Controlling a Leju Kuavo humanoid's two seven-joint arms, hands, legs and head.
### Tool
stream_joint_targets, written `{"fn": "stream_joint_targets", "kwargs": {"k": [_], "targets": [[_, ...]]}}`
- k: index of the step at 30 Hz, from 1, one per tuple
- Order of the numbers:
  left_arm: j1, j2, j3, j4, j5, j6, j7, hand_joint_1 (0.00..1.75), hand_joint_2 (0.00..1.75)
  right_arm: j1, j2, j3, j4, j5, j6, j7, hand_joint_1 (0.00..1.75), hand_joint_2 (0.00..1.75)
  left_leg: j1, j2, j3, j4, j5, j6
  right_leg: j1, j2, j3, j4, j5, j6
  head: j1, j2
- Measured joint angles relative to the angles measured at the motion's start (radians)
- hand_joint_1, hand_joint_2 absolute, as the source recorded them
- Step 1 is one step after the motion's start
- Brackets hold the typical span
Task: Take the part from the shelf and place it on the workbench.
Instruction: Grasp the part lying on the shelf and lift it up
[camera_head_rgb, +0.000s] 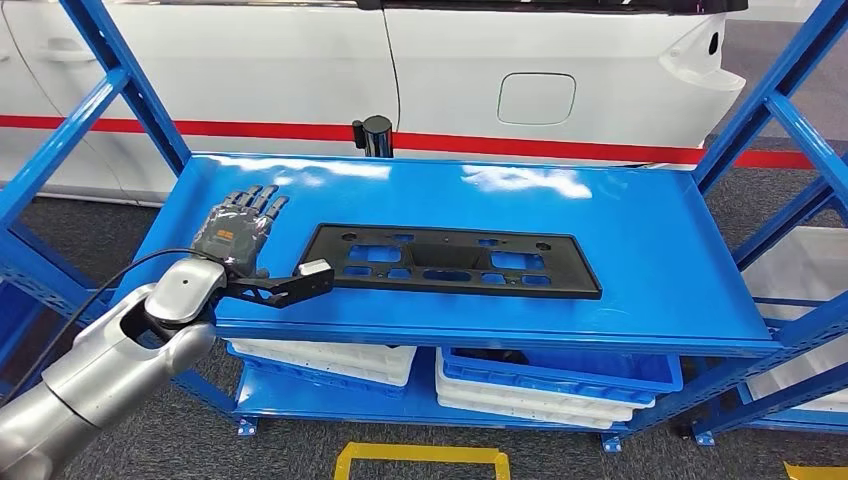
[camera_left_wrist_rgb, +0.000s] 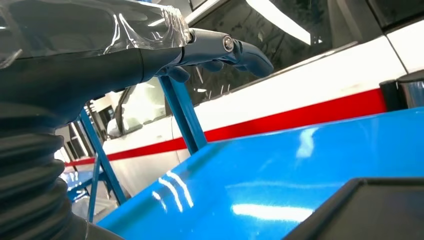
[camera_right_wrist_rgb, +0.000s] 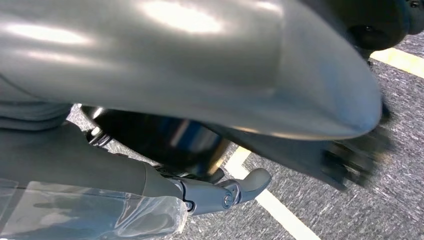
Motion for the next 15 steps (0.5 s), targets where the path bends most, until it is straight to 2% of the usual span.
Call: {"fn": "stream_joint_targets", "kwargs": {"k": [1,2,4,5,6,7,9,11,12,15], "targets": [[0.0,-0.001,0.0,0.006,0.002,0.006,-0.002,0.0,1.75,0.001,0.0,0.0,0.0,0.002,0.0,0.0,0.0,0.0,-0.001,0.0,0.0,0.0,0.0,0.0,0.0,0.0,-0.014,0.024,0.001,-0.001,0.0,0.0],[0.0,-0.002,0.0,0.013,0.003,0.011,-0.004,0.0,1.75,0.001,0.0,0.001,0.0,0.004,0.0,0.001,0.0,0.0,-0.003,0.0,0.001,0.0,-0.001,0.0,0.0,0.0,-0.007,0.005,0.021,-0.003,0.0,0.0],[-0.003,-0.005,0.0,0.023,0.003,0.018,-0.009,0.0,1.75,0.0,0.0,0.002,0.0,0.006,0.0,0.001,0.0,0.0,-0.004,-0.001,0.004,0.0,-0.002,0.0,0.001,0.0,0.057,-0.131,0.092,-0.011,0.0,0.0],[-0.005,-0.006,0.001,0.027,0.003,0.02,-0.01,0.0,1.75,-0.001,-0.001,0.003,0.0,0.007,0.0,0.001,0.0,0.0,-0.006,-0.002,0.004,0.001,-0.004,-0.002,0.004,0.0,0.092,-0.204,0.118,-0.015,0.0,0.0],[-0.007,-0.008,0.001,0.032,0.003,0.021,-0.011,0.0,1.75,-0.002,-0.001,0.004,0.0,0.008,0.0,0.001,0.0,0.0,-0.007,-0.002,0.003,0.002,-0.005,-0.005,0.006,0.0,0.115,-0.254,0.134,-0.019,0.0,0.0],[-0.009,-0.009,0.001,0.037,0.004,0.022,-0.012,0.0,1.75,-0.002,-0.001,0.005,0.0,0.008,0.0,0.001,0.0,0.0,-0.008,-0.002,0.002,0.002,-0.006,-0.008,0.008,0.0,0.126,-0.279,0.138,-0.022,0.0,0.0],[-0.012,-0.011,0.002,0.046,0.004,0.024,-0.013,0.0,1.75,-0.002,-0.001,0.006,0.0,0.009,0.0,0.001,0.0,0.0,-0.007,-0.002,0.001,0.001,-0.006,-0.017,0.011,0.001,0.126,-0.285,0.138,-0.03,0.0,0.0],[-0.014,-0.014,0.002,0.052,0.005,0.029,-0.018,0.0,1.75,-0.002,-0.001,0.006,0.0,0.008,0.0,0.001,0.0,0.0,-0.004,-0.002,-0.009,0.021,-0.023,-0.026,0.009,0.001,0.127,-0.29,0.142,-0.04,-0.001,0.0],[-0.016,-0.015,0.003,0.055,0.006,0.031,-0.021,0.0,1.75,-0.003,-0.001,0.006,0.0,0.007,0.0,0.001,0.0,0.0,-0.002,-0.002,-0.024,0.055,-0.045,-0.03,0.007,0.0,0.128,-0.293,0.144,-0.045,-0.001,0.0],[-0.018,-0.017,0.001,0.064,0.016,0.03,-0.024,0.0,1.75,-0.003,0.0,0.006,0.0,0.002,0.0,0.001,0.0,0.0,0.001,-0.001,-0.119,0.261,-0.136,-0.041,0.005,0.001,0.128,-0.293,0.144,-0.051,-0.004,0.0]]}}
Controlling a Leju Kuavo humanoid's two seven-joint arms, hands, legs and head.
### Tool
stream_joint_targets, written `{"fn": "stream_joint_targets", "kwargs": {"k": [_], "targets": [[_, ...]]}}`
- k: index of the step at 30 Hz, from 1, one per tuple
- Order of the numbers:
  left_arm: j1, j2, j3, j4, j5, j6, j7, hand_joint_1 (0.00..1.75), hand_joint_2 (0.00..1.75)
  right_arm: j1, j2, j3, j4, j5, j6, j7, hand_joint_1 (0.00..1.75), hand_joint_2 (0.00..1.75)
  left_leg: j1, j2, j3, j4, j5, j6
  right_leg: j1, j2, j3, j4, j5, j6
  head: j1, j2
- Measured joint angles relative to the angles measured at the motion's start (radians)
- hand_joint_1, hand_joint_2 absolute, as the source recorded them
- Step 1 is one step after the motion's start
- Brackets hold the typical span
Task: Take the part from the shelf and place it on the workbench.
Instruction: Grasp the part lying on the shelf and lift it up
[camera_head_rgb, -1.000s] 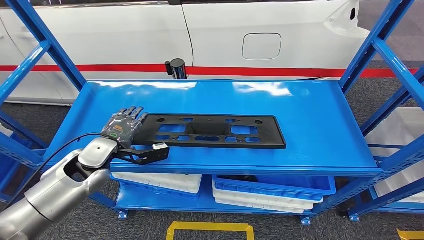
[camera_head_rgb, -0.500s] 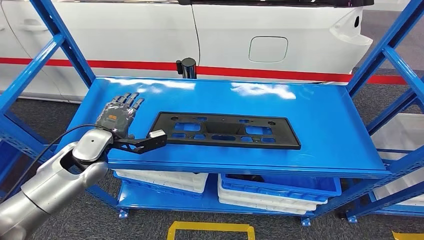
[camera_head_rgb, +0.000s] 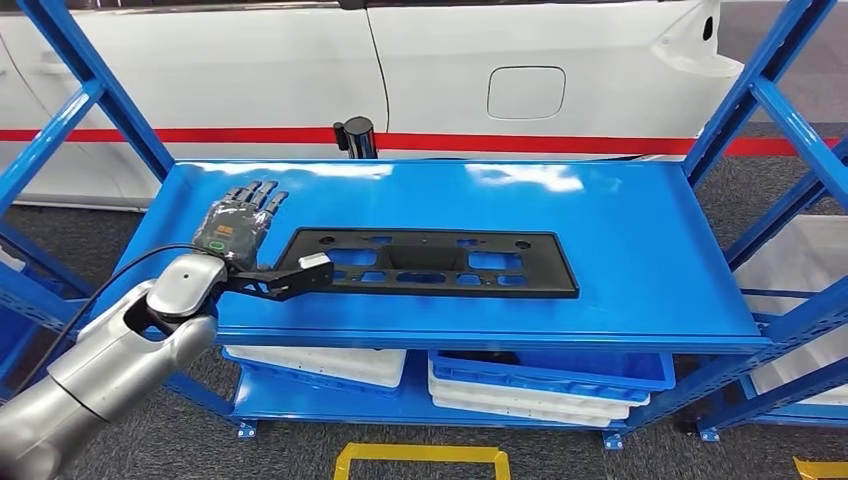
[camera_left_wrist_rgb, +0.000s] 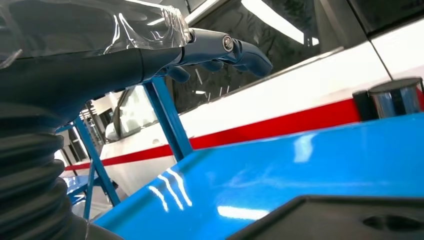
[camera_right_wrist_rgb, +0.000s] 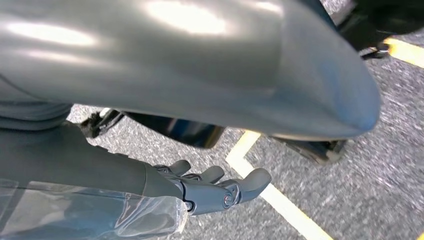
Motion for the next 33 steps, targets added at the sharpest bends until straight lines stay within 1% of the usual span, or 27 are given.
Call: {"fn": "stream_joint_targets", "kwargs": {"k": [1,2,3,5,6,7,8,10,11,12,13,15,16,17,18,20,21,22,23,25,26,27,28,30,31,32,33], "targets": [[0.001,-0.001,-0.002,0.002,0.004,-0.002,0.0,0.0,1.75,0.001,0.0,0.0,0.0,-0.002,0.0,0.0,0.0,0.0,0.001,0.0,-0.024,0.047,-0.011,-0.003,0.0,0.0,0.0,0.0,0.0,0.0,0.0,0.0],[0.001,-0.002,-0.003,0.003,0.008,-0.005,0.0,0.0,1.75,0.001,0.0,0.0,0.0,-0.004,0.0,0.0,0.0,0.0,0.002,0.0,-0.027,0.049,-0.001,-0.005,0.0,0.0,0.0,0.001,0.0,0.0,0.0,0.0],[0.001,-0.004,-0.004,0.003,0.012,-0.007,0.001,0.0,1.75,0.002,0.001,0.0,0.0,-0.005,0.0,0.0,0.0,0.0,0.003,0.001,-0.009,0.008,0.026,-0.006,-0.001,0.001,0.001,0.001,-0.001,0.001,0.0,0.0],[-0.004,-0.007,-0.004,0.003,0.019,-0.01,0.005,0.0,1.75,0.001,0.002,0.0,0.0,-0.006,0.0,0.0,0.0,0.0,0.005,0.001,0.062,-0.145,0.096,-0.004,0.0,0.001,0.004,0.002,-0.003,0.005,-0.001,0.0],[-0.006,-0.01,-0.004,0.003,0.022,-0.011,0.007,0.0,1.75,0.001,0.002,0.0,0.0,-0.006,0.0,0.0,0.0,0.0,0.003,0.001,0.091,-0.208,0.119,-0.001,0.002,0.001,0.003,0.002,-0.004,0.008,0.0,0.0],[-0.008,-0.012,-0.004,0.003,0.024,-0.011,0.009,0.0,1.75,0.0,0.002,0.0,0.0,-0.006,0.0,0.0,0.0,0.0,0.002,0.001,0.109,-0.246,0.13,0.003,0.004,0.002,0.002,0.003,-0.004,0.011,0.0,0.0],[-0.009,-0.015,-0.004,0.003,0.025,-0.01,0.01,0.0,1.75,0.0,0.002,0.0,0.0,-0.006,0.0,0.0,0.0,0.0,-0.001,0.0,0.115,-0.26,0.131,0.008,0.005,0.002,0.001,0.003,-0.003,0.015,0.0,0.0],[-0.011,-0.018,-0.004,0.003,0.028,-0.006,0.011,0.0,1.75,0.001,0.002,0.0,0.0,-0.004,0.0,0.0,0.0,0.0,-0.001,0.0,0.116,-0.263,0.135,0.019,0.003,0.001,-0.001,0.005,-0.005,0.024,0.001,0.0],[-0.013,-0.02,-0.004,0.003,0.032,-0.002,0.011,0.0,1.75,0.001,0.002,0.0,0.0,-0.003,0.0,0.0,0.0,0.0,0.0,0.001,0.117,-0.265,0.137,0.024,0.001,0.001,-0.004,0.015,-0.013,0.03,0.001,0.0],[-0.015,-0.023,-0.003,0.003,0.037,0.003,0.01,0.0,1.75,0.001,0.002,0.0,0.0,-0.001,0.0,0.0,0.0,0.0,0.001,0.001,0.12,-0.267,0.139,0.03,0.0,0.001,-0.016,0.045,-0.032,0.035,0.002,0.0],[-0.016,-0.026,-0.002,0.003,0.043,0.009,0.008,0.0,1.75,0.001,0.002,0.0,0.0,0.0,0.0,0.0,0.0,0.0,0.002,0.001,0.121,-0.269,0.14,0.035,-0.001,0.0,-0.041,0.101,-0.063,0.04,0.003,0.0],[-0.016,-0.032,-0.002,0.003,0.058,0.023,0.0,0.0,1.75,0.001,0.003,0.0,0.0,0.001,0.0,0.0,0.0,0.0,0.002,0.002,0.122,-0.269,0.14,0.039,-0.004,0.0,-0.111,0.251,-0.129,0.046,0.004,0.0],[-0.014,-0.034,-0.002,0.003,0.066,0.031,-0.005,0.0,1.75,0.002,0.003,0.0,0.0,0.001,0.0,0.0,0.0,0.0,0.001,0.002,0.122,-0.268,0.139,0.039,-0.005,0.0,-0.139,0.307,-0.145,0.048,0.005,0.0],[-0.013,-0.035,-0.002,0.003,0.074,0.04,-0.011,0.0,1.75,0.002,0.003,0.0,0.0,0.001,0.0,0.0,0.0,0.0,0.001,0.001,0.122,-0.268,0.139,0.039,-0.006,0.0,-0.148,0.321,-0.141,0.049,0.005,0.0],[-0.012,-0.037,-0.001,0.003,0.082,0.05,-0.017,0.0,1.75,0.002,0.003,0.0,0.0,0.0,0.0,0.0,0.0,0.0,0.002,0.001,0.123,-0.268,0.138,0.038,-0.008,0.0,-0.134,0.29,-0.116,0.049,0.005,0.0],[-0.013,-0.041,0.003,0.003,0.096,0.072,-0.028,0.0,1.75,0.002,0.002,0.0,0.0,-0.001,0.0,0.0,0.0,0.0,0.002,0.0,0.126,-0.266,0.135,0.034,-0.011,-0.001,-0.063,0.142,-0.047,0.049,0.005,0.0],[-0.013,-0.042,0.005,0.003,0.101,0.082,-0.034,0.0,1.75,0.001,0.002,0.0,0.0,-0.002,0.0,0.0,0.0,0.0,0.0,-0.001,0.125,-0.265,0.133,0.031,-0.012,0.0,-0.03,0.074,-0.023,0.047,0.005,0.0],[-0.013,-0.043,0.008,0.003,0.105,0.09,-0.038,0.0,1.75,0.001,0.003,0.0,0.0,-0.002,0.0,0.0,0.0,0.0,-0.002,-0.001,0.124,-0.264,0.132,0.027,-0.011,0.0,-0.011,0.033,-0.012,0.044,0.005,0.0],[-0.013,-0.043,0.009,0.003,0.108,0.097,-0.042,0.0,1.75,0.001,0.003,0.0,0.0,-0.002,0.0,0.0,0.0,0.0,-0.004,-0.002,0.122,-0.264,0.131,0.023,-0.01,0.001,-0.004,0.015,-0.01,0.04,0.005,0.0],[-0.012,-0.044,0.012,0.003,0.11,0.103,-0.046,0.0,1.75,0.002,0.004,0.0,0.0,-0.003,0.0,0.0,0.0,0.0,-0.002,-0.002,0.119,-0.264,0.13,0.014,-0.007,0.001,-0.006,0.013,-0.008,0.029,0.004,0.0],[-0.012,-0.044,0.013,0.003,0.111,0.104,-0.046,0.0,1.75,0.002,0.003,0.0,0.0,-0.003,0.0,0.0,0.0,0.0,0.0,-0.001,0.115,-0.255,0.123,0.009,-0.006,0.001,-0.006,0.012,-0.007,0.023,0.004,0.0],[-0.012,-0.044,0.014,0.003,0.111,0.105,-0.046,0.0,1.75,0.001,0.003,0.0,0.0,-0.003,0.0,0.0,0.0,0.0,0.002,0.0,0.103,-0.23,0.106,0.005,-0.007,0.001,-0.005,0.01,-0.005,0.016,0.004,0.0],[-0.012,-0.045,0.016,0.003,0.111,0.106,-0.047,0.0,1.75,0.001,0.003,0.0,0.0,-0.003,0.0,-0.001,0.0,0.0,0.003,0.0,0.081,-0.18,0.078,0.002,-0.008,0.001,-0.005,0.009,-0.004,0.011,0.003,0.0],[-0.01,-0.045,0.016,0.003,0.111,0.105,-0.047,0.0,1.75,0.001,0.003,0.0,0.0,-0.003,0.0,-0.001,0.0,0.0,0.004,0.001,0.011,-0.028,0.012,-0.004,-0.006,0.001,-0.005,0.01,-0.004,0.006,0.001,0.0],[-0.007,-0.045,0.015,0.003,0.111,0.102,-0.048,0.0,1.75,0.001,0.003,0.0,0.0,-0.004,0.0,-0.001,0.0,0.0,0.004,0.001,-0.02,0.035,-0.008,-0.005,-0.005,0.001,-0.005,0.01,-0.005,0.005,0.001,0.0],[-0.004,-0.045,0.014,0.003,0.112,0.097,-0.049,0.0,1.75,0.002,0.003,0.0,0.0,-0.004,0.0,-0.001,0.0,0.0,0.004,0.001,-0.035,0.062,-0.009,-0.006,-0.004,0.001,-0.005,0.01,-0.005,0.005,0.0,0.0],[-0.003,-0.046,0.012,0.003,0.112,0.091,-0.051,0.0,1.75,0.002,0.003,0.0,0.0,-0.005,0.0,-0.001,0.0,0.0,0.004,0.001,-0.029,0.044,0.009,-0.004,-0.003,0.002,-0.004,0.01,-0.005,0.005,0.0,0.0]]}}
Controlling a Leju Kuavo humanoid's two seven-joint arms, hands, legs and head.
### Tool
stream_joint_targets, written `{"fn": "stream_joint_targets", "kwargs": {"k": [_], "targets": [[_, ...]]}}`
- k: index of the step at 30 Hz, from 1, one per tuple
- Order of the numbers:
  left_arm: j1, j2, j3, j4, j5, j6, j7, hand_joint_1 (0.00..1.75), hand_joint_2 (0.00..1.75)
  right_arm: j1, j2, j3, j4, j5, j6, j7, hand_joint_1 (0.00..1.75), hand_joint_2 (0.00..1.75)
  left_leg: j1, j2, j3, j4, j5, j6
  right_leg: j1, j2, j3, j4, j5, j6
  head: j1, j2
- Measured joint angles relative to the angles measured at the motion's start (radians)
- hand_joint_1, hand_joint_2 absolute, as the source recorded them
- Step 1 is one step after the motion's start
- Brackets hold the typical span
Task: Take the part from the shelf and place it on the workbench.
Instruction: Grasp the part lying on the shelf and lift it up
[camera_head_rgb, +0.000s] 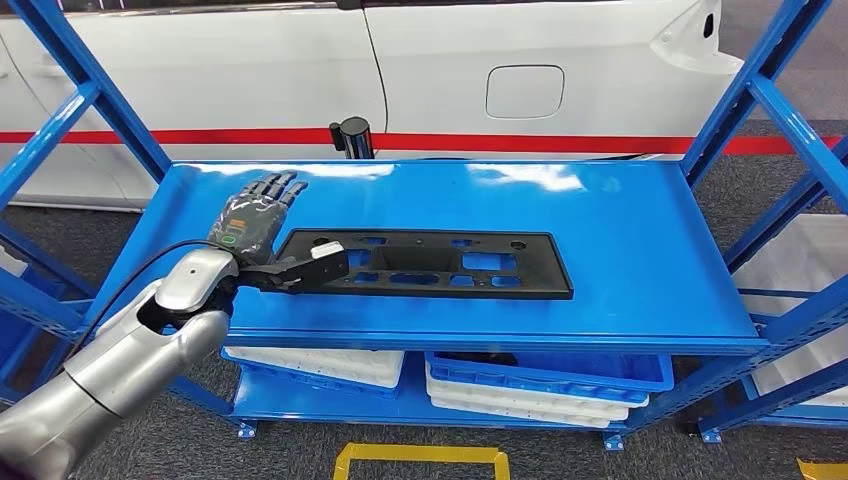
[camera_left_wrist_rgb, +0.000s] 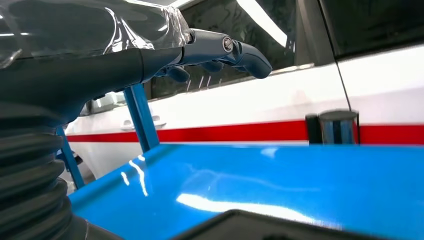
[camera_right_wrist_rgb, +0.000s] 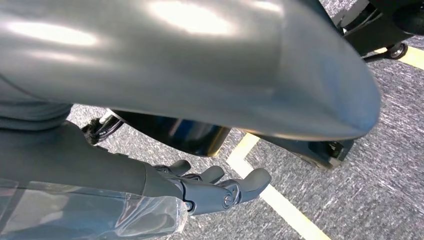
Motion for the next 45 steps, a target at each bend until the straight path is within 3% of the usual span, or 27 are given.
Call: {"fn": "stream_joint_targets", "kwargs": {"k": [3,4,6,9,10,12,14,15,16,17,19,20,24,26,28,29,30,31,33,35,38,40,43,44,45], "targets": [[-0.002,-0.006,-0.004,-0.002,-0.003,-0.017,-0.01,0.0,1.75,-0.001,0.001,0.0,0.0,-0.002,0.0,-0.001,0.0,0.0,-0.004,0.001,0.101,-0.215,0.099,0.013,0.004,0.001,0.002,0.001,-0.001,0.002,0.0,0.0],[-0.003,-0.011,-0.006,-0.004,-0.005,-0.024,-0.014,0.0,1.75,-0.001,0.002,0.0,0.0,-0.002,0.0,-0.002,0.0,0.0,-0.007,0.002,0.127,-0.269,0.117,0.017,0.006,0.001,0.001,0.001,-0.002,0.004,0.0,0.0],[-0.004,-0.021,-0.014,-0.011,-0.011,-0.039,-0.022,0.0,1.75,-0.001,0.002,0.0,0.0,-0.003,0.0,-0.003,0.0,0.0,-0.012,0.004,0.145,-0.305,0.124,0.019,0.01,0.002,-0.001,0.003,-0.003,0.008,0.001,0.0],[-0.002,-0.033,-0.027,-0.031,-0.019,-0.065,-0.028,0.0,1.75,0.0,0.002,0.0,0.0,-0.004,0.0,-0.005,0.0,0.0,-0.008,0.005,0.148,-0.309,0.129,0.028,0.006,0.001,-0.009,0.028,-0.022,0.02,0.003,0.0],[-0.002,-0.037,-0.031,-0.04,-0.021,-0.072,-0.029,0.0,1.75,0.0,0.002,0.0,0.0,-0.005,0.0,-0.005,0.0,0.0,-0.005,0.006,0.15,-0.311,0.13,0.032,0.004,0.0,-0.026,0.068,-0.047,0.025,0.004,0.0],[0.002,-0.046,-0.039,-0.058,-0.025,-0.088,-0.03,0.0,1.75,0.0,0.002,0.0,0.0,-0.009,0.0,-0.006,0.0,0.0,-0.004,0.006,0.151,-0.311,0.13,0.037,0.001,-0.001,-0.089,0.208,-0.116,0.034,0.006,0.0],[0.009,-0.051,-0.049,-0.075,-0.028,-0.103,-0.03,0.0,1.75,0.002,0.002,0.0,0.0,-0.013,0.0,-0.007,0.0,0.0,-0.002,0.006,0.151,-0.31,0.129,0.037,-0.005,-0.001,-0.14,0.314,-0.15,0.041,0.006,0.0],[0.012,-0.053,-0.054,-0.082,-0.029,-0.108,-0.03,0.0,1.75,0.002,0.001,0.0,0.0,-0.014,0.0,-0.007,0.0,0.0,-0.001,0.005,0.152,-0.31,0.129,0.036,-0.008,-0.001,-0.14,0.312,-0.138,0.044,0.006,0.0],[0.014,-0.055,-0.058,-0.089,-0.029,-0.112,-0.03,0.0,1.75,0.002,0.001,0.0,0.0,-0.015,0.0,-0.008,0.0,0.0,0.002,0.005,0.153,-0.309,0.128,0.034,-0.012,-0.001,-0.118,0.267,-0.11,0.047,0.007,0.0],[0.014,-0.056,-0.062,-0.096,-0.029,-0.115,-0.03,0.0,1.75,0.002,0.0,0.0,0.0,-0.015,0.0,-0.008,0.0,0.0,0.005,0.003,0.153,-0.307,0.125,0.03,-0.018,-0.002,-0.08,0.193,-0.073,0.052,0.007,0.0],[0.014,-0.058,-0.067,-0.109,-0.03,-0.118,-0.031,0.0,1.75,0.001,0.002,0.0,0.0,-0.015,0.0,-0.008,0.0,0.0,0.005,0.001,0.15,-0.297,0.117,0.017,-0.025,0.001,-0.017,0.064,-0.028,0.058,0.007,0.0],[0.014,-0.059,-0.068,-0.115,-0.032,-0.121,-0.031,0.0,1.75,0.001,0.003,0.0,0.0,-0.015,0.0,-0.009,0.0,0.0,0.004,-0.001,0.148,-0.294,0.115,0.011,-0.025,0.003,-0.004,0.034,-0.021,0.055,0.007,0.0],[0.016,-0.06,-0.077,-0.138,-0.039,-0.139,-0.033,0.0,1.75,0.002,0.003,0.0,0.0,-0.015,0.0,-0.009,0.0,0.0,0.011,-0.001,0.139,-0.277,0.101,-0.001,-0.018,0.007,-0.005,0.028,-0.02,0.026,0.006,0.0],[0.016,-0.06,-0.08,-0.15,-0.043,-0.149,-0.032,0.0,1.75,0.002,0.003,0.0,0.0,-0.015,0.0,-0.009,0.0,0.0,0.011,0.001,0.096,-0.182,0.048,-0.004,-0.016,0.007,-0.005,0.027,-0.019,0.016,0.004,0.0],[0.017,-0.06,-0.083,-0.16,-0.045,-0.156,-0.03,0.0,1.75,0.002,0.003,0.0,0.0,-0.015,0.0,-0.009,0.0,0.0,0.008,0.001,0.028,-0.034,-0.014,-0.003,-0.011,0.006,-0.006,0.027,-0.019,0.011,0.003,0.0],[0.018,-0.06,-0.084,-0.163,-0.045,-0.158,-0.029,0.0,1.75,0.002,0.002,0.0,0.0,-0.015,0.0,-0.009,0.0,0.0,0.006,0.001,0.004,0.014,-0.026,0.0,-0.008,0.006,-0.006,0.027,-0.02,0.009,0.003,0.0],[0.019,-0.06,-0.085,-0.165,-0.045,-0.161,-0.029,0.0,1.75,0.002,0.002,0.0,0.0,-0.015,0.0,-0.008,0.0,0.0,0.002,0.001,-0.004,0.025,-0.019,0.006,-0.005,0.007,-0.005,0.028,-0.02,0.008,0.003,0.0],[0.019,-0.06,-0.086,-0.168,-0.045,-0.163,-0.028,0.0,1.75,0.003,0.002,0.0,0.0,-0.015,0.0,-0.008,0.0,0.0,-0.003,0.001,0.009,-0.008,0.005,0.015,-0.002,0.008,-0.004,0.028,-0.02,0.008,0.003,0.0],[0.017,-0.06,-0.085,-0.175,-0.045,-0.165,-0.028,0.0,1.75,0.002,0.003,0.0,0.0,-0.015,0.0,-0.008,0.0,0.0,-0.018,0.001,0.074,-0.152,0.075,0.04,0.002,0.009,-0.001,0.027,-0.021,0.007,0.003,0.0],[0.011,-0.061,-0.085,-0.181,-0.043,-0.169,-0.027,0.0,1.75,0.001,0.004,-0.001,0.0,-0.015,0.0,-0.009,0.0,0.0,-0.029,0.007,0.125,-0.264,0.114,0.049,0.006,0.009,-0.004,0.028,-0.022,0.006,0.003,0.0],[0.009,-0.062,-0.086,-0.185,-0.05,-0.176,-0.014,0.0,1.75,0.002,0.005,-0.001,0.0,-0.016,0.0,-0.008,0.0,0.0,-0.031,0.012,0.137,-0.293,0.121,0.041,0.005,0.008,-0.009,0.032,-0.024,0.01,0.003,0.0],[0.009,-0.062,-0.086,-0.185,-0.066,-0.178,-0.001,0.0,1.75,0.003,0.004,-0.001,0.0,-0.018,0.0,-0.008,0.0,0.0,-0.024,0.013,0.141,-0.298,0.125,0.044,0.006,0.006,-0.022,0.069,-0.05,0.018,0.004,0.0],[0.013,-0.06,-0.087,-0.185,-0.08,-0.18,0.013,0.0,1.75,0.003,0.002,-0.001,0.0,-0.02,0.0,-0.008,0.0,0.0,-0.017,0.014,0.142,-0.3,0.126,0.048,0.001,0.005,-0.104,0.253,-0.142,0.032,0.007,0.0],[0.016,-0.059,-0.087,-0.184,-0.078,-0.181,0.015,0.0,1.75,0.004,0.002,-0.001,0.0,-0.021,0.0,-0.008,0.0,0.0,-0.015,0.014,0.142,-0.3,0.126,0.047,-0.002,0.005,-0.129,0.304,-0.158,0.036,0.007,0.0],[0.02,-0.058,-0.087,-0.184,-0.073,-0.182,0.015,0.0,1.75,0.005,0.001,-0.001,0.0,-0.021,0.0,-0.008,0.0,0.0,-0.012,0.013,0.142,-0.3,0.126,0.046,-0.006,0.004,-0.137,0.322,-0.156,0.04,0.007,0.0]]}}
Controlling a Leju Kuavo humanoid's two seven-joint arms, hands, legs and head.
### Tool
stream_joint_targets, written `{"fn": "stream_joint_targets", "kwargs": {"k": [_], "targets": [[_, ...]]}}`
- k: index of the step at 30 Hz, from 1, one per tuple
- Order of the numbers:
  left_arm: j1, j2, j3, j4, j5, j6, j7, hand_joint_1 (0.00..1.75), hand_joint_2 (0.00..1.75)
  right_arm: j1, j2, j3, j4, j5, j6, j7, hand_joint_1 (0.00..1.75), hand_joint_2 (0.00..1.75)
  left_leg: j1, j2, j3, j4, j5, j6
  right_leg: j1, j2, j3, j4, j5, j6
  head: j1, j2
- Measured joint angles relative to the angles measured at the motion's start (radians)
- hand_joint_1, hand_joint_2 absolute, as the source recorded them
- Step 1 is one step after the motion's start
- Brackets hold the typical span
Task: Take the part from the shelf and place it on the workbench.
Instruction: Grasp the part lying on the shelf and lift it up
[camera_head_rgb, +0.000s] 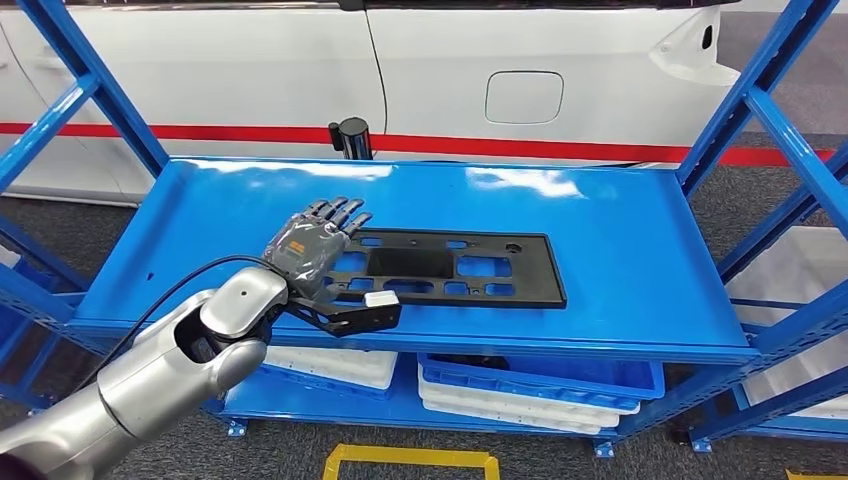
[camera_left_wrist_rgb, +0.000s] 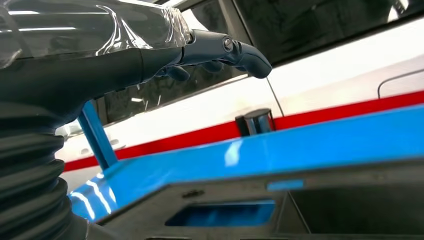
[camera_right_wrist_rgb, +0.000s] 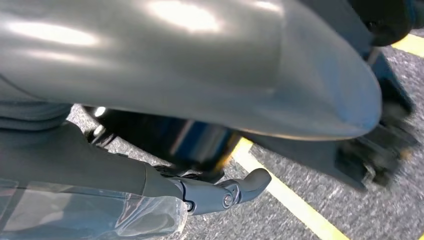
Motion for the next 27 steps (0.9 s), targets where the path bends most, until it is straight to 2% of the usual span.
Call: {"fn": "stream_joint_targets", "kwargs": {"k": [1,3,4,5,6,9,10,11,13,14,15,16,17,19,20,21,24,26,27], "targets": [[0.003,0.001,0.0,0.0,0.008,-0.001,-0.001,0.0,1.75,0.0,0.0,0.0,0.0,0.0,0.0,0.0,0.0,0.0,0.004,-0.001,0.001,0.001,-0.001,-0.002,-0.004,-0.001,0.011,-0.023,0.02,0.004,0.0,0.0],[0.007,0.002,0.002,0.001,0.024,0.0,-0.006,0.0,1.75,0.0,-0.001,0.0,0.0,-0.001,0.0,0.0,0.0,0.0,0.01,-0.003,0.002,0.006,-0.005,-0.013,-0.016,-0.005,0.077,-0.153,0.083,0.019,0.0,0.0],[0.007,0.003,0.003,0.001,0.029,0.001,-0.009,0.0,1.75,-0.001,-0.001,0.0,0.0,-0.002,0.0,0.0,0.0,0.0,0.011,-0.004,-0.001,0.013,-0.01,-0.02,-0.02,-0.004,0.107,-0.216,0.105,0.022,0.001,0.0],[0.007,0.004,0.005,0.0,0.033,0.003,-0.01,0.0,1.75,-0.001,0.0,0.0,0.0,-0.003,0.0,0.0,0.0,0.0,0.01,-0.006,-0.004,0.018,-0.013,-0.027,-0.022,-0.003,0.127,-0.257,0.116,0.021,0.001,0.0],[0.007,0.005,0.006,-0.001,0.034,0.003,-0.009,0.0,1.75,-0.001,0.0,0.0,0.0,-0.004,0.0,0.0,0.0,0.0,0.009,-0.007,-0.006,0.021,-0.014,-0.033,-0.021,-0.001,0.134,-0.274,0.117,0.017,0.001,0.0],[0.008,0.008,0.008,-0.01,0.026,-0.007,0.004,0.0,1.75,0.0,0.0,0.0,0.0,-0.01,0.0,0.0,0.0,0.0,0.015,-0.008,-0.01,0.026,-0.02,-0.041,-0.016,0.001,0.131,-0.275,0.119,-0.007,0.0,0.0],[0.007,0.01,0.009,-0.016,0.022,-0.014,0.01,0.0,1.75,0.0,0.0,0.0,0.0,-0.013,0.0,0.0,0.0,0.0,0.016,-0.008,-0.019,0.048,-0.035,-0.043,-0.015,0.001,0.131,-0.276,0.12,-0.013,-0.001,0.0],[0.006,0.011,0.011,-0.023,0.018,-0.021,0.016,0.0,1.75,0.0,-0.001,0.0,0.0,-0.013,0.0,0.0,0.0,0.0,0.017,-0.008,-0.039,0.093,-0.061,-0.046,-0.015,0.001,0.131,-0.276,0.121,-0.017,-0.002,0.0],[0.005,0.013,0.013,-0.036,0.014,-0.033,0.025,0.0,1.75,-0.001,-0.001,0.0,0.0,-0.014,0.0,0.0,0.0,0.0,0.016,-0.008,-0.103,0.234,-0.125,-0.049,-0.012,0.001,0.131,-0.276,0.121,-0.022,-0.003,0.0],[0.005,0.013,0.012,-0.041,0.013,-0.037,0.028,0.0,1.75,0.0,-0.002,0.0,0.0,-0.014,0.0,0.0,0.0,0.0,0.015,-0.008,-0.135,0.298,-0.146,-0.048,-0.01,0.002,0.131,-0.276,0.12,-0.023,-0.004,0.0],[0.005,0.013,0.011,-0.045,0.013,-0.041,0.029,0.0,1.75,0.0,-0.002,0.0,0.0,-0.014,0.0,0.0,0.0,0.0,0.014,-0.008,-0.153,0.331,-0.149,-0.045,-0.009,0.003,0.131,-0.276,0.12,-0.025,-0.004,0.0],[0.005,0.014,0.011,-0.05,0.013,-0.043,0.03,0.0,1.75,0.0,-0.002,0.0,0.0,-0.014,0.0,0.0,0.0,0.0,0.012,-0.008,-0.153,0.324,-0.134,-0.041,-0.007,0.005,0.132,-0.276,0.119,-0.027,-0.004,0.0],[0.005,0.015,0.011,-0.055,0.012,-0.044,0.03,0.0,1.75,0.0,-0.002,0.0,0.0,-0.015,0.0,0.0,0.0,0.0,0.009,-0.008,-0.134,0.28,-0.104,-0.035,-0.006,0.006,0.133,-0.276,0.119,-0.028,-0.005,0.0],[-0.001,0.017,0.013,-0.068,0.003,-0.049,0.033,0.0,1.75,-0.001,-0.002,0.0,0.0,-0.015,0.0,0.0,0.0,0.0,-0.001,-0.008,-0.067,0.131,-0.036,-0.017,-0.002,0.009,0.136,-0.276,0.118,-0.029,-0.006,0.0],[-0.006,0.017,0.012,-0.075,-0.005,-0.053,0.036,0.0,1.75,-0.001,-0.001,-0.001,0.0,-0.017,0.0,0.0,0.0,0.0,-0.006,-0.007,-0.043,0.074,-0.016,-0.009,-0.001,0.009,0.135,-0.276,0.118,-0.028,-0.006,0.0],[-0.012,0.017,0.012,-0.084,-0.015,-0.059,0.041,0.0,1.75,-0.002,0.0,-0.001,0.0,-0.018,0.0,0.0,0.0,0.0,-0.011,-0.007,-0.028,0.038,-0.005,-0.003,-0.002,0.007,0.134,-0.277,0.117,-0.026,-0.006,0.0],[-0.024,0.017,0.01,-0.111,-0.039,-0.078,0.054,0.0,1.75,-0.002,0.003,-0.001,0.0,-0.021,0.0,-0.001,0.0,0.0,-0.014,-0.007,-0.02,0.014,0.0,-0.001,-0.006,0.002,0.134,-0.279,0.116,-0.012,-0.006,0.0],[-0.034,0.017,0.008,-0.126,-0.053,-0.091,0.062,0.0,1.75,-0.002,0.002,-0.001,0.0,-0.023,0.0,-0.001,0.0,0.0,-0.007,-0.006,-0.01,-0.003,0.009,0.0,-0.005,0.0,0.118,-0.238,0.087,-0.003,-0.005,0.0],[-0.039,0.017,0.005,-0.134,-0.061,-0.097,0.066,0.0,1.75,-0.002,0.002,-0.001,0.0,-0.024,0.0,-0.001,0.0,0.0,-0.004,-0.006,-0.007,-0.007,0.011,0.001,-0.005,-0.001,0.094,-0.186,0.058,0.0,-0.005,0.0]]}}
